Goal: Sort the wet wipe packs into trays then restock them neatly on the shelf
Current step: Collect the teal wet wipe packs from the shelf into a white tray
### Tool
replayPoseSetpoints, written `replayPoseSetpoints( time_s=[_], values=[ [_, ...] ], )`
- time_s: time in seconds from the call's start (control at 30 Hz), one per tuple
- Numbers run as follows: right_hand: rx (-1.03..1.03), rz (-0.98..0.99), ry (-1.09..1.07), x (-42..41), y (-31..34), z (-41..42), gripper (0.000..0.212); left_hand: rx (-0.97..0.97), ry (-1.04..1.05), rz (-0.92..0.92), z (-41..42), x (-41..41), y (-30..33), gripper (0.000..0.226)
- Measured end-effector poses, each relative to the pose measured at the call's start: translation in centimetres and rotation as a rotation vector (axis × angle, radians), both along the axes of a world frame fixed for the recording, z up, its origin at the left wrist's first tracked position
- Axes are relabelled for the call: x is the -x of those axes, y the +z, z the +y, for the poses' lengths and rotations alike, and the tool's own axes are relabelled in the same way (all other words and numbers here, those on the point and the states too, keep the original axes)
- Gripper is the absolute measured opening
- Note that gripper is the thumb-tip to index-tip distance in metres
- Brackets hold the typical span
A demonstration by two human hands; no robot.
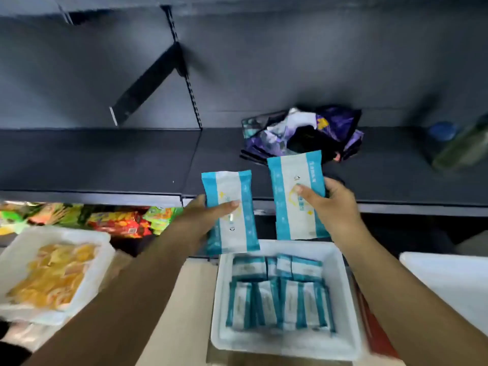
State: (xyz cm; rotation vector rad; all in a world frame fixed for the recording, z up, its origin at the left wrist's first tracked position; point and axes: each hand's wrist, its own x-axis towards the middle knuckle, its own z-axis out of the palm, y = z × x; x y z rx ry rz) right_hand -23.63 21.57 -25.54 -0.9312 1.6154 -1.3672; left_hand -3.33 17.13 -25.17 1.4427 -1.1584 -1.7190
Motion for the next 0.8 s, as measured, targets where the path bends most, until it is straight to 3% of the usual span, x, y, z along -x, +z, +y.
replayPoseSetpoints(
  time_s=[0.2,0.3,0.43,0.57,0.8],
  values=[
    [-0.365,0.105,-0.025,1.5,-15.6,3.4,0.008,-0.230,-0.012,-0.028,2.3,1.0,-16.0,0.020],
    [-0.581,0.156,0.023,2.2,-23.9,5.6,0.010,-0.395,0.045,-0.083,3.7,1.6,-24.4,0.036],
    [-0.785,0.177,-0.003,2.6,-33.0,8.0,0.020,-0.506,0.097,-0.147,6.0,3.0,-34.1,0.011],
    [-0.877,0.190,-0.048,3.0,-39.7,8.8,0.017,-0.492,0.039,-0.242,7.4,5.3,-41.8,0.008],
    [-0.950,0.320,-0.034,3.4,-44.6,9.2,0.026,-0.276,-0.170,-0.562,8.8,9.0,-45.5,0.024]
  ],
)
